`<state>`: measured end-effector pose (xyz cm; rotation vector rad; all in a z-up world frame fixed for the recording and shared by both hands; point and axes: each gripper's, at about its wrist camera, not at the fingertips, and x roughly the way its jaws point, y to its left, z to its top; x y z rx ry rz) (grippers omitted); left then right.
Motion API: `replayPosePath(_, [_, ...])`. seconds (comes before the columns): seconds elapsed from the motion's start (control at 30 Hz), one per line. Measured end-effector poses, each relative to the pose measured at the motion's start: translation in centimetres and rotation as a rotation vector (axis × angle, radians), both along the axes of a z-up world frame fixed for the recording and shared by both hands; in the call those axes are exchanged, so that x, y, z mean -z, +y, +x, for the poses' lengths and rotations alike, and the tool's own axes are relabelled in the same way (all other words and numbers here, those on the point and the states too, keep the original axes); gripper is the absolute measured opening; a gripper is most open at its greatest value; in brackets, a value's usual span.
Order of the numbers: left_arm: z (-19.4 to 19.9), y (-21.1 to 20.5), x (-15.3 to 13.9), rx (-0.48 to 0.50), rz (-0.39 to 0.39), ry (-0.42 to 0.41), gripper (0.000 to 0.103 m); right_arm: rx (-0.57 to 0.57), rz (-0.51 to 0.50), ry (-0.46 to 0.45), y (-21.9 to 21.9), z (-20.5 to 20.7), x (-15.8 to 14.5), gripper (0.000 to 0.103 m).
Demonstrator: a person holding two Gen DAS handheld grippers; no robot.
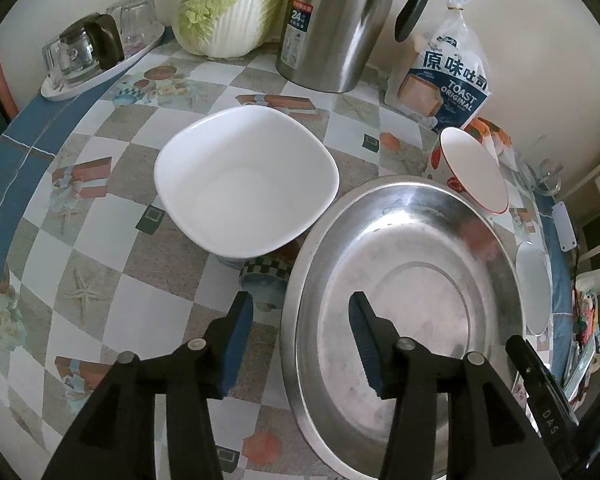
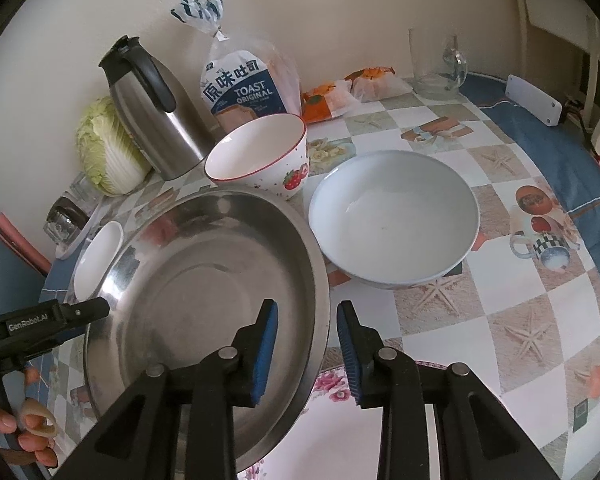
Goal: Organize plates and bowls
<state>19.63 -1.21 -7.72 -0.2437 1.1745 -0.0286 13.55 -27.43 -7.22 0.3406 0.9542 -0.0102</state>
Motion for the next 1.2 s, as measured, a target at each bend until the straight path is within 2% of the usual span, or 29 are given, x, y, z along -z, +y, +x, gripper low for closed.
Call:
replayPosePath(0.03, [0.0, 0.0, 0.0, 0.001, 0.005, 0.001, 0.053, -0.002, -0.001, 0.001, 0.1, 0.0, 0.0, 0.042])
replayPosePath(0.07, [0.0, 0.0, 0.0, 0.001, 0.010, 0.002, 0.059, -0.006, -0.002, 0.000, 0.1, 0.0, 0.0, 0.046])
replayPosePath(0.1, [0.0, 0.0, 0.1, 0.000, 0.018, 0.006, 0.075, -0.009, -0.004, -0.001, 0.2, 0.0, 0.0, 0.050])
replayPosePath(0.17, [-0.1, -0.1, 0.2, 0.000, 0.029, 0.005, 0.084, -0.015, -0.009, -0.006, 0.3, 0.0, 0.0, 0.057])
replayPosePath(0.4, [-0.1, -0.4, 0.4, 0.017, 0.067, 0.015, 0.085, -0.043, -0.019, -0.025, 1.0, 0.0, -0.1, 0.079])
replayPosePath(0.53, [-0.2, -0.5, 0.4, 0.014, 0.080, 0.010, 0.087, -0.054, -0.017, -0.023, 1.2, 0.0, 0.0, 0.088])
replayPosePath(0.6, [-0.2, -0.5, 0.3, 0.007, 0.080, 0.010, 0.089, -0.059, -0.016, -0.025, 1.2, 0.0, 0.0, 0.099])
replayPosePath(0.77, [-0.4, -0.5, 0.2, 0.000, 0.075, -0.006, 0.090, -0.066, -0.024, -0.031, 1.5, -0.1, 0.0, 0.103])
replayPosePath(0.9, [-0.5, -0.6, 0.1, 0.012, 0.057, -0.019, 0.090, -0.058, -0.039, -0.037, 1.5, -0.4, 0.0, 0.103])
replayPosePath(1.2, [-1.1, -1.2, -0.6, 0.037, 0.070, -0.062, 0.090, -0.061, -0.062, -0.056, 1.8, -1.3, -0.6, 0.103])
